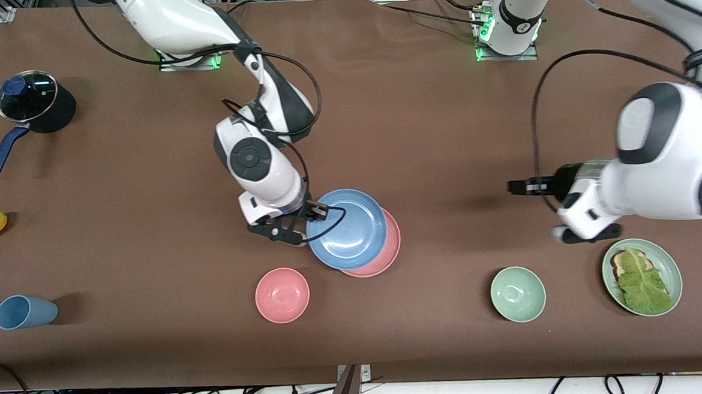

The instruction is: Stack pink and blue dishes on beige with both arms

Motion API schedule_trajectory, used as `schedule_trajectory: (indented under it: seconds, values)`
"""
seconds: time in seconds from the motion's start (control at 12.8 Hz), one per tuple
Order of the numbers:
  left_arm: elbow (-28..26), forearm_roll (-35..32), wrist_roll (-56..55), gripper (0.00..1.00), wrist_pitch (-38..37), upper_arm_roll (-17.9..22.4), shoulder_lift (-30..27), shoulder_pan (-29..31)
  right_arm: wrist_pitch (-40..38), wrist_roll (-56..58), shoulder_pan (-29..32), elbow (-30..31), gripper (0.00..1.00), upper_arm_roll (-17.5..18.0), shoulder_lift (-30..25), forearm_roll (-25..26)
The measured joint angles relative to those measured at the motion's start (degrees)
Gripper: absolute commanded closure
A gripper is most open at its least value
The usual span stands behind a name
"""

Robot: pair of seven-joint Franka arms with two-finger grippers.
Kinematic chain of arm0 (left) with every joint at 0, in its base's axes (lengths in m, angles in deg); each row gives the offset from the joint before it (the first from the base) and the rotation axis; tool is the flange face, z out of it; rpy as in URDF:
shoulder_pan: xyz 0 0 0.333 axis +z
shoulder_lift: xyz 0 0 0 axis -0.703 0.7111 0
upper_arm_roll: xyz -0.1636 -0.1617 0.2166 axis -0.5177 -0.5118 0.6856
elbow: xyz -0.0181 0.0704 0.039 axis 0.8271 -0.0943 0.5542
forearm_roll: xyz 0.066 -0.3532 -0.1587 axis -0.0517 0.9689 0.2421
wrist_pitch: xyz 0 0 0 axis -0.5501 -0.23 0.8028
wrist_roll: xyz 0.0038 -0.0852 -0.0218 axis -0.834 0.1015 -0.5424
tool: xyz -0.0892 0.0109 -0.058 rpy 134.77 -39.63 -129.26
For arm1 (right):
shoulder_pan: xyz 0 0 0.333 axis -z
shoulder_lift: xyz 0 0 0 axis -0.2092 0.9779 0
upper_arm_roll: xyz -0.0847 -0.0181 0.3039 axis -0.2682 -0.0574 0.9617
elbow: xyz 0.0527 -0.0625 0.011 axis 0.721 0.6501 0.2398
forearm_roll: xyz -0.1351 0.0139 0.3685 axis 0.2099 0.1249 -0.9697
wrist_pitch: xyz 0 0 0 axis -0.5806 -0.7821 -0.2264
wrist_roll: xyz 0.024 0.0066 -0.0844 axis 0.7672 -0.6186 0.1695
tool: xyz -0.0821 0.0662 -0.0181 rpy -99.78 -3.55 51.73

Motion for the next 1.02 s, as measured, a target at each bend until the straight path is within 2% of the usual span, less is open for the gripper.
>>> schedule_trajectory:
  seconds: [0.16,0.31,0.62,0.7,0.78,0.86,0.94,1.02]
  values:
    - [0.15,-2.25,4.28,0.26,-2.36,0.04,-0.91,2.95,2.97,-3.62,-1.93,-1.02,1.00,-0.02,2.30,0.00]
    - [0.85,-3.40,6.04,0.00,-4.33,0.09,-2.02,4.52,4.55,-4.24,-2.58,-1.17,1.00,-0.10,3.86,0.02]
    - [1.27,-5.36,6.30,0.00,-6.19,0.42,-8.09,5.48,5.03,-4.11,-2.33,-1.26,1.00,-0.74,4.78,0.26]
    - [1.24,-6.64,6.32,0.00,-6.48,0.47,-9.74,5.59,5.03,-4.09,-2.30,-1.29,0.81,-0.81,4.78,0.73]
    - [1.20,-8.24,6.40,0.00,-6.73,0.45,-11.00,5.53,5.03,-4.09,-2.28,-1.29,0.45,-0.85,4.79,1.15]
    - [1.13,-9.26,6.48,0.00,-6.80,0.41,-11.93,5.45,5.03,-4.08,-2.25,-1.30,0.27,-0.87,4.78,1.27]
    - [0.88,-9.54,6.50,0.00,-6.88,0.40,-12.96,5.44,5.03,-4.06,-2.23,-1.32,0.03,-0.91,4.78,1.30]
    - [0.29,-9.56,6.50,0.00,-7.06,0.43,-14.27,5.55,5.03,-4.06,-2.18,-1.36,0.01,-0.97,4.78,1.30]
